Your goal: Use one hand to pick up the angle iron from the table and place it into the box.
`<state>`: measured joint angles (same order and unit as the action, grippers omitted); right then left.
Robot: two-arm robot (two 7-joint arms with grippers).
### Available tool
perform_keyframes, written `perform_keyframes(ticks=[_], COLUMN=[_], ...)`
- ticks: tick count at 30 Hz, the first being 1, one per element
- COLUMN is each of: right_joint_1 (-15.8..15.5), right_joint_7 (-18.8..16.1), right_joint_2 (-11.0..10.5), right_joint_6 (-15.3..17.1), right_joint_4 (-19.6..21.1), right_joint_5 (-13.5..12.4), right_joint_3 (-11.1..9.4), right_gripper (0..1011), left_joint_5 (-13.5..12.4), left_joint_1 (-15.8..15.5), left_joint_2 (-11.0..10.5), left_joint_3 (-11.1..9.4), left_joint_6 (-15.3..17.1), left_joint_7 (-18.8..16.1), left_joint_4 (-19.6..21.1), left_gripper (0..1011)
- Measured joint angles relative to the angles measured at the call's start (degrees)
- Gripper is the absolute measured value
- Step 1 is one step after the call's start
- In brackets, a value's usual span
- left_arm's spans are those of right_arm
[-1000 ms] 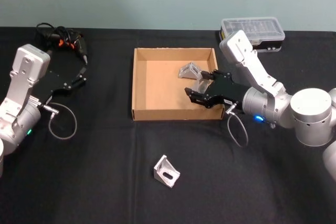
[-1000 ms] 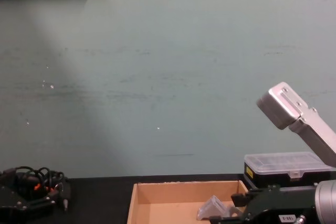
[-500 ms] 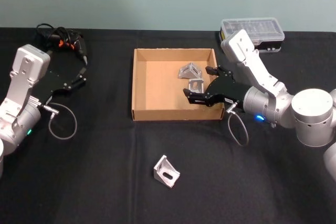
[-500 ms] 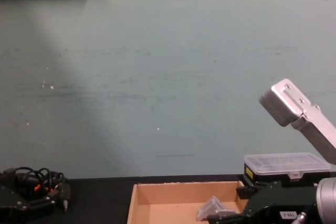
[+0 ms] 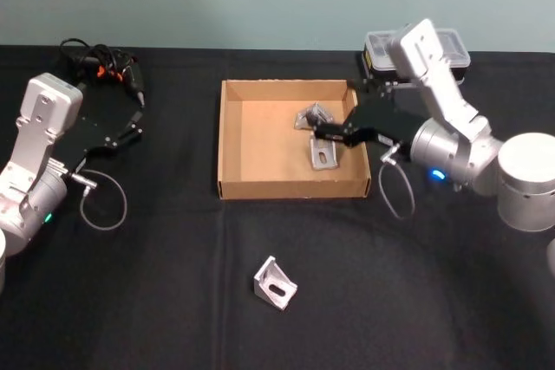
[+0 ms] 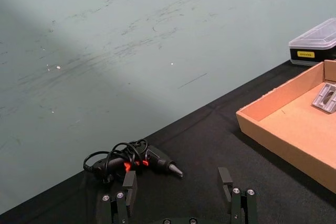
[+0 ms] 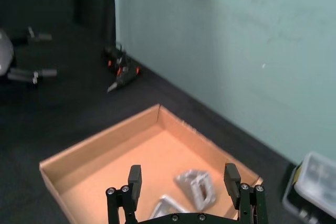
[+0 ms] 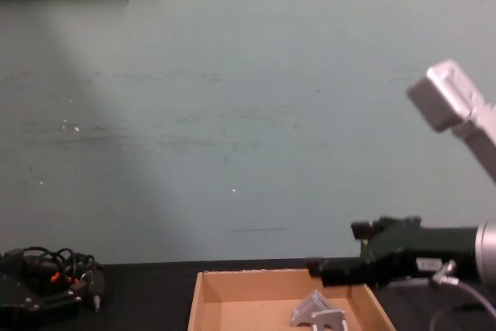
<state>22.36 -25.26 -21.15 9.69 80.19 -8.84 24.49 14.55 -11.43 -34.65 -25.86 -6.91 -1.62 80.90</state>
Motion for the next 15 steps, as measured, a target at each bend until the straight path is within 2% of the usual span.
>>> perform_keyframes(ticks=[7, 15], right_joint_1=[-1.79, -4.42], right_joint_7=[0.4, -0.47], right_joint_2=[-1.71, -3.7], right_joint_6=[-0.1, 0.52], right_joint_4=[7.01, 13.79], right_joint_5=[-1.81, -4.33], right_joint_3=[-2.21, -2.91], right_gripper=[1000, 1000], left_joint_5=[0.0, 0.0], left_joint_1=[0.0, 0.0], left_joint_2=[0.0, 0.0], left_joint_3=[0.0, 0.0], left_joint_6=[0.0, 0.0], left_joint_7=[0.0, 0.0], left_joint_4=[0.0, 0.0], left_gripper=[1000, 1000])
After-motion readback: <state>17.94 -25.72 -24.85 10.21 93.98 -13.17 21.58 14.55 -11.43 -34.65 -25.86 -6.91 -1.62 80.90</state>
